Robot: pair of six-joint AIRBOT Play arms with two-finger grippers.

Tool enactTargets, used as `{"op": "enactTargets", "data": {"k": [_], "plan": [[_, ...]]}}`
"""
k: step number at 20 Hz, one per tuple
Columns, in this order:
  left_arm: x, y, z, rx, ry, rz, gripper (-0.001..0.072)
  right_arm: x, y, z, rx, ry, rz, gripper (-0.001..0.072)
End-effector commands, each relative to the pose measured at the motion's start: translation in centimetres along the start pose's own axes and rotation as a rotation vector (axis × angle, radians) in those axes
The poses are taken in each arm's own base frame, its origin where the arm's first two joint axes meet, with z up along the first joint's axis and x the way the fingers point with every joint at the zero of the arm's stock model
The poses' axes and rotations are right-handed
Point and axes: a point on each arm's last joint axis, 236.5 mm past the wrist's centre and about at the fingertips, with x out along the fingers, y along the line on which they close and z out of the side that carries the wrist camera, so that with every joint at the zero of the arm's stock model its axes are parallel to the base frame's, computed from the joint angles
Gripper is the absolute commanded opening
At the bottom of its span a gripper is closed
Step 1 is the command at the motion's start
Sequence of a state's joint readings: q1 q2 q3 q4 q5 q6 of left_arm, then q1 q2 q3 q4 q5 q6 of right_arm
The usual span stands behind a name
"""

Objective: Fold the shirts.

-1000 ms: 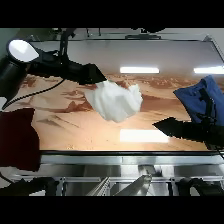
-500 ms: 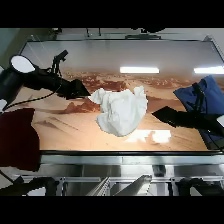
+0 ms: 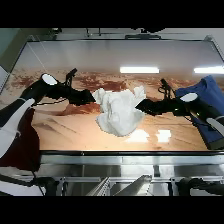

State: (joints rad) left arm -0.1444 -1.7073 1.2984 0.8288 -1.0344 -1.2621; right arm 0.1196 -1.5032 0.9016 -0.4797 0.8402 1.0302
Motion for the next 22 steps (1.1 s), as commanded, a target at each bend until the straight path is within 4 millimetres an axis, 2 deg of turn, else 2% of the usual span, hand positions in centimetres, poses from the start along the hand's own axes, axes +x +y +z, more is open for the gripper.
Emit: {"op": "enactTargets", "data": {"k": [1,5,8,9,11,12,13,14,16,18,20,22], "plan": [[3.8,-0.7,1.4,0.043,0.032,-0.017,0.0452,2.9,0.9,0.3,0.016,0.032,0.046,0.0338],[6.6,-1.6,1.5,0.079,0.088,-0.037,0.0452,2.6,2.0,0.7,0.0,0.021,0.082,0.0337],[7.3,-1.9,1.9,0.085,0.096,-0.05,0.0451,2.5,2.4,0.1,-0.001,0.048,0.099,0.0336],[7.4,-1.9,2.2,0.087,0.092,-0.05,0.0427,2.5,2.5,0.0,-0.002,0.053,0.102,0.0332],[7.4,-2.2,2.5,0.095,0.086,-0.053,0.0121,2.5,2.5,0.0,-0.002,0.053,0.102,0.0078],[7.3,-2.6,2.4,0.104,0.093,-0.058,0.0018,2.5,2.5,0.0,-0.002,0.053,0.102,0.0082],[7.1,-2.9,2.4,0.11,0.1,-0.063,0.0026,2.5,2.5,0.0,-0.002,0.053,0.102,0.0073],[6.8,-3.2,2.3,0.117,0.111,-0.07,0.0025,2.5,2.6,-0.1,-0.001,0.058,0.106,0.0016],[5.9,-3.8,2.5,0.136,0.127,-0.084,0.0025,2.3,2.9,-0.1,-0.006,0.057,0.111,0.0015],[4.1,-4.3,3.3,0.154,0.125,-0.099,0.0025,1.4,3.6,0.4,-0.024,0.037,0.12,0.0015],[1.9,-4.5,4.6,0.163,0.087,-0.102,0.0025,-0.4,4.4,1.7,-0.042,-0.011,0.128,0.0015],[-0.6,-4.5,5.9,0.166,0.035,-0.097,0.0025,-3.0,5.2,3.4,-0.063,-0.081,0.135,0.0015]]}}
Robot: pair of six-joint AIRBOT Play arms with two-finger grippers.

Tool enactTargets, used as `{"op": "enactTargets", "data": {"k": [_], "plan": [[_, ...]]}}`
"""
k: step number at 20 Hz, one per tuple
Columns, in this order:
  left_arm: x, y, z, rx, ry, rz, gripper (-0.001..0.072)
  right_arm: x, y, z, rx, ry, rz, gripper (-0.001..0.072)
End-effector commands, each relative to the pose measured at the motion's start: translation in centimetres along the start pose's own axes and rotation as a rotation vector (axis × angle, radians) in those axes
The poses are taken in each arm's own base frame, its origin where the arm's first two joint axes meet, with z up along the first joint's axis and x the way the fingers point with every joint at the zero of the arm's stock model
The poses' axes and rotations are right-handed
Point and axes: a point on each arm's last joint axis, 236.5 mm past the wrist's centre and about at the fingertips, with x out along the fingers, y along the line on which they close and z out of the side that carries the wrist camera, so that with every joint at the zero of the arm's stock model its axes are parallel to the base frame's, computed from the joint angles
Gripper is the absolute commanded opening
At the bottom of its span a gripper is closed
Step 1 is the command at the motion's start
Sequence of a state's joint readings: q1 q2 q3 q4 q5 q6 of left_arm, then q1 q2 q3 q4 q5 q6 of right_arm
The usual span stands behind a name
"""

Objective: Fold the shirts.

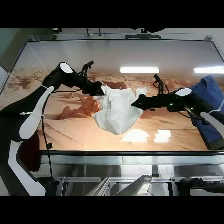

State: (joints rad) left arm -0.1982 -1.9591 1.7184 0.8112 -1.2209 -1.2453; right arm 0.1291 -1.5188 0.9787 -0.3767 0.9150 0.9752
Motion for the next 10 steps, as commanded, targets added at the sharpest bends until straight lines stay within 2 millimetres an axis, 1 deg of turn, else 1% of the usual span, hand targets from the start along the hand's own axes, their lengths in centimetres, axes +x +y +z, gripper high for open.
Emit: {"op": "enactTargets", "data": {"k": [1,3,6,8,10], "plan": [[-4.3,-0.5,1.5,0.018,-0.063,0.004,0.0024,-3.6,1.8,2.6,-0.042,-0.1,0.01,0.0015],[-6.8,-0.7,2.2,0.031,-0.107,0.012,0.0025,-6.0,2.8,3.9,-0.068,-0.163,0.013,0.0015],[-10.6,-2.1,2.0,0.057,-0.133,0.01,0.0025,-8.9,4.7,5.2,-0.111,-0.237,0.023,0.0015],[-13.4,-3.8,1.7,0.092,-0.157,0.011,0.0025,-10.6,7.1,5.8,-0.161,-0.291,0.054,0.0015],[-16.3,-5.8,1.3,0.133,-0.191,0.017,0.0025,-12.9,10.8,6.5,-0.231,-0.372,0.123,0.0015]]}}
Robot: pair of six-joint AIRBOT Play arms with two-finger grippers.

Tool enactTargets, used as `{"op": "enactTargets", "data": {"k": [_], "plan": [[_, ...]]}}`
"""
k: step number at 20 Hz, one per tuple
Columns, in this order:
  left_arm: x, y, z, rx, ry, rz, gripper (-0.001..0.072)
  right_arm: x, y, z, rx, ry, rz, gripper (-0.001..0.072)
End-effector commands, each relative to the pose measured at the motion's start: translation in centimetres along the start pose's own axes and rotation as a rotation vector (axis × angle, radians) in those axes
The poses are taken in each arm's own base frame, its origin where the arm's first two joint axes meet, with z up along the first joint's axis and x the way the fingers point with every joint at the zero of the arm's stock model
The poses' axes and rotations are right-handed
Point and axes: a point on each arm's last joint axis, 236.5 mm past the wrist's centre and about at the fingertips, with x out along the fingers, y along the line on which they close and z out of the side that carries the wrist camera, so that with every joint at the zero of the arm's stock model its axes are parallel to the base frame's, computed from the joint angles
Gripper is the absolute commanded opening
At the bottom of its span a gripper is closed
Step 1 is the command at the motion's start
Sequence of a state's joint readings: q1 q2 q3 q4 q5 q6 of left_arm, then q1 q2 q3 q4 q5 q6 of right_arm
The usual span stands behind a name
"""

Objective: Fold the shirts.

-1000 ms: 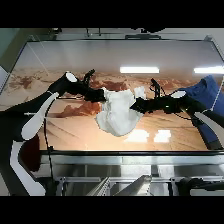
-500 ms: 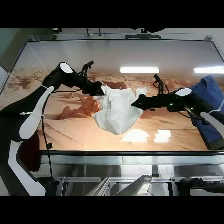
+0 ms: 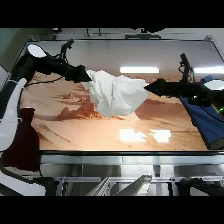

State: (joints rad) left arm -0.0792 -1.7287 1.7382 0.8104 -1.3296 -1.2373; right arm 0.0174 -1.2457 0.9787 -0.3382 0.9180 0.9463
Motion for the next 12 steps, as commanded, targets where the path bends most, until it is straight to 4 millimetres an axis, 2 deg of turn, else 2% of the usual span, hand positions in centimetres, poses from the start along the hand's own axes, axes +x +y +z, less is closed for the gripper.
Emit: {"op": "enactTargets", "data": {"k": [1,3,5,7,9,11,12], "plan": [[-5.7,-3.3,0.2,0.069,-0.054,0.006,0.0025,-3.7,6.2,3.7,-0.114,-0.175,0.11,0.0015],[-9.6,-5.4,0.2,0.113,-0.11,0.023,0.0025,-7.6,10.3,6.6,-0.21,-0.338,0.155,0.0015],[-13.8,-7.5,0.1,0.158,-0.183,0.049,0.0025,-12.4,13.9,8.8,-0.295,-0.508,0.163,0.0015],[-17.7,-10.2,-0.2,0.215,-0.271,0.077,0.0025,-16.0,17.3,8.9,-0.381,-0.601,0.179,0.0015],[-20.1,-13.2,-1.0,0.278,-0.324,0.087,0.0026,-17.2,19.3,7.9,-0.422,-0.611,0.21,0.0015],[-20.4,-15.8,-2.3,0.325,-0.335,0.07,0.0025,-16.1,20.0,6.3,-0.433,-0.545,0.255,0.0015],[-19.7,-16.6,-3.1,0.332,-0.327,0.054,0.0026,-14.8,19.8,5.2,-0.417,-0.488,0.271,0.0015]]}}
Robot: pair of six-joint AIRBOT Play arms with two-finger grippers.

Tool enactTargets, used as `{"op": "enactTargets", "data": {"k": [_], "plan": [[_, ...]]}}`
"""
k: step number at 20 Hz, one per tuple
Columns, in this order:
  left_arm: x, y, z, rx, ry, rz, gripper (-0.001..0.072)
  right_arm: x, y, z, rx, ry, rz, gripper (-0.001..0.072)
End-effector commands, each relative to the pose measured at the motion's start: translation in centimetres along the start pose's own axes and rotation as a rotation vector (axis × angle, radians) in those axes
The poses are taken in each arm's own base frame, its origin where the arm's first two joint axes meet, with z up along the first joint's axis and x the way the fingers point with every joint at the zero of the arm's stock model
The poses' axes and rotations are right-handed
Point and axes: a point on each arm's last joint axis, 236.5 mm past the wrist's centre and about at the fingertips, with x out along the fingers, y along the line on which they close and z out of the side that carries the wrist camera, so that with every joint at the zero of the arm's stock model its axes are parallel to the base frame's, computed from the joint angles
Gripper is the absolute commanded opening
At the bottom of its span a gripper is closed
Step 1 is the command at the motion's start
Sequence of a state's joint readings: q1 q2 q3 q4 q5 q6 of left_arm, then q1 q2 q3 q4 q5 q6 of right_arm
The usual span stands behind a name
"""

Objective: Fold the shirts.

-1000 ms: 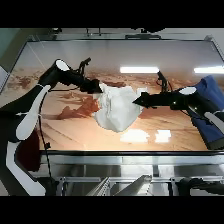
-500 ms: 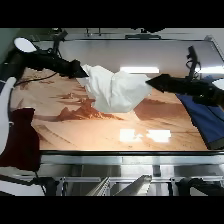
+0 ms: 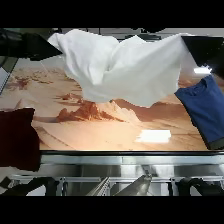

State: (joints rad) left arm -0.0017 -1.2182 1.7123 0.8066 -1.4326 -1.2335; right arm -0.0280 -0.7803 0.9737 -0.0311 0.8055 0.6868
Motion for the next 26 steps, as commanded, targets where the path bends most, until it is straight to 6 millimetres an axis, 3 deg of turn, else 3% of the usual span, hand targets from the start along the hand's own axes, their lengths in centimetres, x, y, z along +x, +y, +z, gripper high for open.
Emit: {"op": "enactTargets", "data": {"k": [1,3,5,8,9,10,11,12,15,17,19,23,26], "plan": [[-0.4,-4.0,-1.7,0.041,-0.014,-0.035,0.0026,0.5,2.0,-3.1,0.025,0.09,0.076,0.0015],[2.2,-4.1,-5.5,0.005,0.056,-0.059,0.0026,1.6,1.1,-7.5,0.043,0.206,0.075,0.0015],[4.6,-2.6,-9.7,-0.069,0.122,-0.058,0.0026,2.1,-0.5,-11.5,0.038,0.316,0.044,0.0015],[7.2,2.4,-14.1,-0.165,0.159,0.019,0.0027,1.9,-5.1,-15.7,0.059,0.444,-0.079,0.0015],[7.9,4.1,-14.9,-0.208,0.156,0.045,0.0086,1.9,-6.5,-16.9,0.071,0.484,-0.112,0.0016],[8.6,5.7,-15.8,-0.252,0.165,0.065,0.0367,1.9,-7.8,-18.4,0.098,0.528,-0.141,0.006],[9.3,6.9,-16.9,-0.29,0.186,0.076,0.0567,1.8,-9.2,-20.0,0.16,0.569,-0.185,0.0242],[9.9,7.9,-18.4,-0.337,0.227,0.075,0.0715,1.5,-10.7,-21.5,0.202,0.616,-0.233,0.0357],[10.9,9.3,-22.6,-0.46,0.373,0.035,0.0711,-1.3,-15.3,-26.2,0.225,0.796,-0.404,0.0386],[11.8,9.5,-24.5,-0.516,0.447,-0.002,0.0711,-3.8,-17.1,-28.5,0.249,0.908,-0.504,0.0388],[13.3,9.2,-26.0,-0.537,0.505,-0.026,0.0711,-5.0,-18.3,-29.7,0.257,0.962,-0.557,0.039],[17.8,7.7,-27.0,-0.552,0.52,-0.067,0.071,-5.4,-19.7,-33.2,0.341,1.032,-0.574,0.0391],[20.4,7.7,-27.3,-0.517,0.53,-0.057,0.071,-3.8,-19.2,-35.2,0.449,1.024,-0.5,0.039]]}}
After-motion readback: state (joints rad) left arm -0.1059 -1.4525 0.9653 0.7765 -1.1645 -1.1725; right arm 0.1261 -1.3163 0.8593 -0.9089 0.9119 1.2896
